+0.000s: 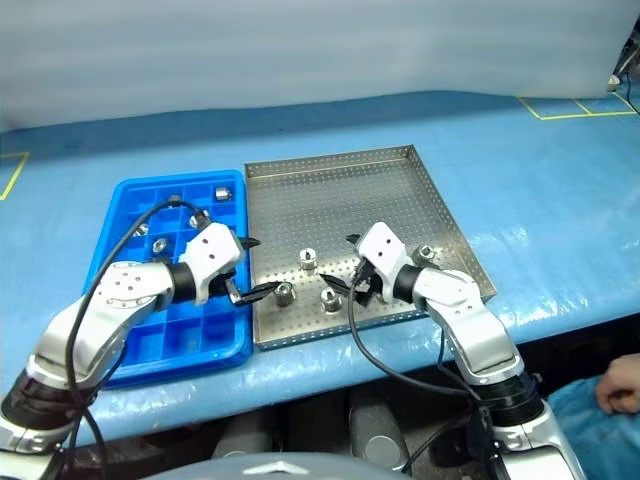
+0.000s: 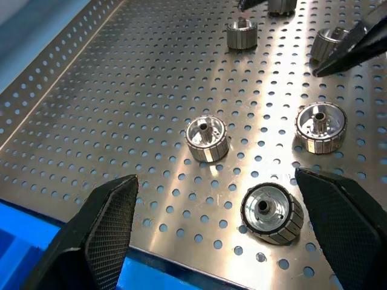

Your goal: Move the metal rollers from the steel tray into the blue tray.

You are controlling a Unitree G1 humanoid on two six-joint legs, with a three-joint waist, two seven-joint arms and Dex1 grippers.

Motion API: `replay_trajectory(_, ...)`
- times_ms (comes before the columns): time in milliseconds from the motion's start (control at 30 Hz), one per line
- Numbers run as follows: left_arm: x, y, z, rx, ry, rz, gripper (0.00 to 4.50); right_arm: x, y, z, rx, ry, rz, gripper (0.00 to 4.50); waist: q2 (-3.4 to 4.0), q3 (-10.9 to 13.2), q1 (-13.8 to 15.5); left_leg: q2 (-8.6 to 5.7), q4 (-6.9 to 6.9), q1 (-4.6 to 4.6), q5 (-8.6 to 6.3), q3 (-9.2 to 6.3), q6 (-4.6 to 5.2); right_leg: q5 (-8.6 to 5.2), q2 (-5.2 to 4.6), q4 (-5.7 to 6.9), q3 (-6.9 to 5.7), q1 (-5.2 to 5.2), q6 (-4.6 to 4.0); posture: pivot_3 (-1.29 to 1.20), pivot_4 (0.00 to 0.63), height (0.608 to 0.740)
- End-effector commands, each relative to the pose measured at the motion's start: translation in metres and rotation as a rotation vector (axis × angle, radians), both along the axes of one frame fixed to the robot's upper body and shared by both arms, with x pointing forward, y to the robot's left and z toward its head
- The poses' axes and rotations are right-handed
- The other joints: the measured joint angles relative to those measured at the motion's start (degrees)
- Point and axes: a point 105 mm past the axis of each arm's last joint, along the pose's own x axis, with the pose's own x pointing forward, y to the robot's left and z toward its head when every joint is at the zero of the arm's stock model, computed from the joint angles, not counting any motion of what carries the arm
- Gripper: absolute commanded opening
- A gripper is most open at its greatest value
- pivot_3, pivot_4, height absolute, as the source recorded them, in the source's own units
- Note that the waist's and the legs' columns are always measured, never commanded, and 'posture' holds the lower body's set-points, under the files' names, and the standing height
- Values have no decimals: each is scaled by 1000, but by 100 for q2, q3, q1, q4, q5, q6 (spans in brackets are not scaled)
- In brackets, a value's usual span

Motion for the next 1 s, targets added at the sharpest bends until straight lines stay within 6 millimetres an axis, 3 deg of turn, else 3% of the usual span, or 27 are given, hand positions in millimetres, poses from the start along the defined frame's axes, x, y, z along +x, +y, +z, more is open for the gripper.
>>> replay_trajectory(33,0,-1,2,96,-4,-86,4500,-3,2,12,21,-57,6,4479,0,0,-15,0,0,0,0,0,0,0,1,0,0,0,0,-148,150,740)
replay_trajectory(233,5,3,-5,242,14,-175,4500,-5,4,11,31,-59,-4,4479,0,0,-68,0,0,-2,0,0,0,0,0,-1,1,-1,-1,-168,150,740)
replay_trajectory(633,17,-14,-22,334,70,-329,4500,-18,10,14,68,-71,42,4479,0,0,-242,-2,2,-3,0,-1,0,1,1,0,2,-1,2,-223,150,740)
replay_trajectory(1000,20,-4,-36,405,100,-345,4500,-39,30,4,70,-10,165,4479,2,-1,-530,0,6,-1,0,-2,0,20,2,3,4,1,36,-243,150,740)
